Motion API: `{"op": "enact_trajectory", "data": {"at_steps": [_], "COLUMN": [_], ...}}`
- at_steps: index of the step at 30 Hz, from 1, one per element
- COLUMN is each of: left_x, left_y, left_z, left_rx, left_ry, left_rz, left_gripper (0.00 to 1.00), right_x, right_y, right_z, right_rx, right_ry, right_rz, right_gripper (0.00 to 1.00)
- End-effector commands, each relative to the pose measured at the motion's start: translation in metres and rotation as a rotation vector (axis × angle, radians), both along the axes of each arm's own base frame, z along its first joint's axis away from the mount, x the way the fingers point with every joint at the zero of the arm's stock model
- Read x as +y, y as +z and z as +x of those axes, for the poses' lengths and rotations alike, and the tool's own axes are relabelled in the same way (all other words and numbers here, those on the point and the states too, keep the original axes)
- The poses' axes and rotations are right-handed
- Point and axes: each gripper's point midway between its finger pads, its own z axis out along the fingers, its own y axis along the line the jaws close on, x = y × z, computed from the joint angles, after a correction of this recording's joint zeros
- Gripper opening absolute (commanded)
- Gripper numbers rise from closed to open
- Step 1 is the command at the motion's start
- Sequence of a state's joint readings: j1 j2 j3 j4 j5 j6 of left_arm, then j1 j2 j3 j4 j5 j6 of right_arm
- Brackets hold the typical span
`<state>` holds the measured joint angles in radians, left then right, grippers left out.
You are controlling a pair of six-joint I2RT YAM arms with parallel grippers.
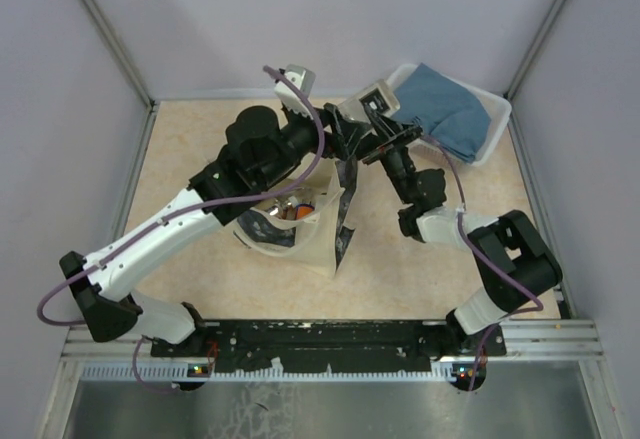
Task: Take the personal care products out of the canvas bag
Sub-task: Place the care product at the center of the board.
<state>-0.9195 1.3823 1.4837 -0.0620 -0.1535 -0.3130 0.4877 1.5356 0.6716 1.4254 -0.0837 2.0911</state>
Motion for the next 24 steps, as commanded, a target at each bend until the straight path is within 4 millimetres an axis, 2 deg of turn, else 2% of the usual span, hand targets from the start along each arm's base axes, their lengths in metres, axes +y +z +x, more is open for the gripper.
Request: {"op": "enact_trajectory", "data": {"at_steps": [1, 3, 6, 12, 17, 24], "left_x": [-0.002, 0.003, 0.012, 0.025, 0.016, 0.005], "left_y": [-0.006, -0.011, -0.017, -0.026, -0.028, -0.026], "left_z": [0.014, 0.018, 0.022, 0.023, 0.022, 0.029], "left_rx": [0.02, 0.043, 0.079, 0.175, 0.189, 0.168], "left_ry": [0.071, 0.112, 0.168, 0.241, 0.211, 0.201], "left_rz": [0.02, 0.026, 0.03, 0.017, 0.0, -0.028], "left_gripper": [0.79, 0.75, 0.74, 0.79, 0.88, 0.89], "right_x": [-0.021, -0.022, -0.021, -0.021, -0.019, -0.013], "right_y": [0.095, 0.097, 0.099, 0.1, 0.102, 0.111], "right_z": [-0.064, -0.066, -0.069, -0.073, -0.076, -0.085], "right_rx": [-0.306, -0.315, -0.325, -0.344, -0.362, -0.391], "right_ry": [0.105, 0.105, 0.102, 0.089, 0.085, 0.1], "right_rz": [0.219, 0.222, 0.211, 0.2, 0.181, 0.166], "right_gripper": [0.0, 0.0, 0.0, 0.0, 0.0, 0.0]}}
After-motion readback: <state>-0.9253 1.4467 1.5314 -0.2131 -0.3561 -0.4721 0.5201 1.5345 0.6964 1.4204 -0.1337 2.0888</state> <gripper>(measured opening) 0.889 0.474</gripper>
